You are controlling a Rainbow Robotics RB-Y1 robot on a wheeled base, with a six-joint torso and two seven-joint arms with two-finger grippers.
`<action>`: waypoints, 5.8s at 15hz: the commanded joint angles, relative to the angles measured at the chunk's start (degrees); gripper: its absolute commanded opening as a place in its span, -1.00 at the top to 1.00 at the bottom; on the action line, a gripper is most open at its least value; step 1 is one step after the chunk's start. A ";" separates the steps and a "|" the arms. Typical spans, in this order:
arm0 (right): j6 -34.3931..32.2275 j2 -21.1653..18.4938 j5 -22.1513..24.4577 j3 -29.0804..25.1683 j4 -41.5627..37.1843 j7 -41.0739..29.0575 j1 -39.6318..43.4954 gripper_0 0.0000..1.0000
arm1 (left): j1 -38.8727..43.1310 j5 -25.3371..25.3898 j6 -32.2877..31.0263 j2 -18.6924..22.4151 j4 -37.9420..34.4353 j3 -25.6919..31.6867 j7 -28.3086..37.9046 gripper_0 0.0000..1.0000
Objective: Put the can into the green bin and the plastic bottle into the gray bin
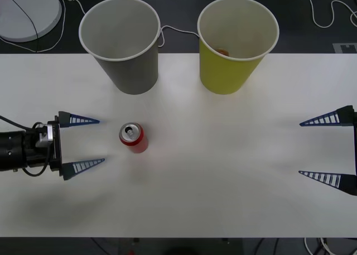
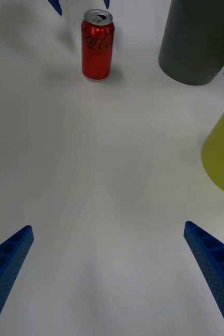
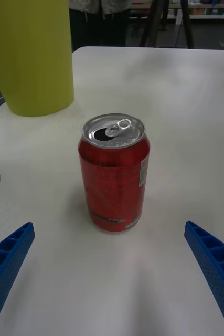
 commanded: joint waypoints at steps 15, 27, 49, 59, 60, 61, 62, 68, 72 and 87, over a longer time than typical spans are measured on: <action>0.00 0.00 0.00 0.00 0.00 0.00 0.00 -1.00 | -4.12 -0.98 4.46 -12.35 7.80 0.01 -6.19 -1.00; 0.00 0.00 0.00 0.00 0.00 0.00 0.00 -1.00 | -6.23 -4.05 6.74 -16.31 7.89 -0.08 -4.87 0.57; 0.00 0.00 0.00 0.00 0.00 0.00 0.00 -1.00 | -0.69 -15.65 5.69 -3.57 -17.07 2.91 23.87 0.99; 0.00 0.00 0.00 0.00 0.00 0.00 0.00 -1.00 | 8.01 -34.90 2.17 4.08 -51.97 12.31 60.34 0.99; 0.00 0.00 0.00 0.00 0.00 0.00 0.00 -1.00 | 7.83 -36.66 2.08 5.22 -54.34 12.22 64.47 0.98; 0.00 0.00 0.00 0.00 0.00 0.00 0.00 -1.00 | 7.66 -38.77 2.08 6.72 -57.06 12.22 69.13 0.99; 0.00 0.00 0.00 0.00 0.00 0.00 0.00 -1.00 | 7.39 -39.82 2.08 7.86 -58.65 12.22 72.47 0.99; 0.00 0.00 0.00 0.00 0.00 0.00 0.00 -1.00 | 0.45 -40.18 -5.56 14.10 -65.50 12.22 85.65 0.99; 0.00 0.00 0.00 0.00 0.00 0.00 0.00 -1.00 | -8.25 -38.77 -10.40 14.80 -67.44 8.44 94.88 0.98; 0.00 0.00 0.00 0.00 0.00 0.00 0.00 -1.00 | -63.18 -37.45 -4.33 3.55 -38.08 -33.22 112.28 0.98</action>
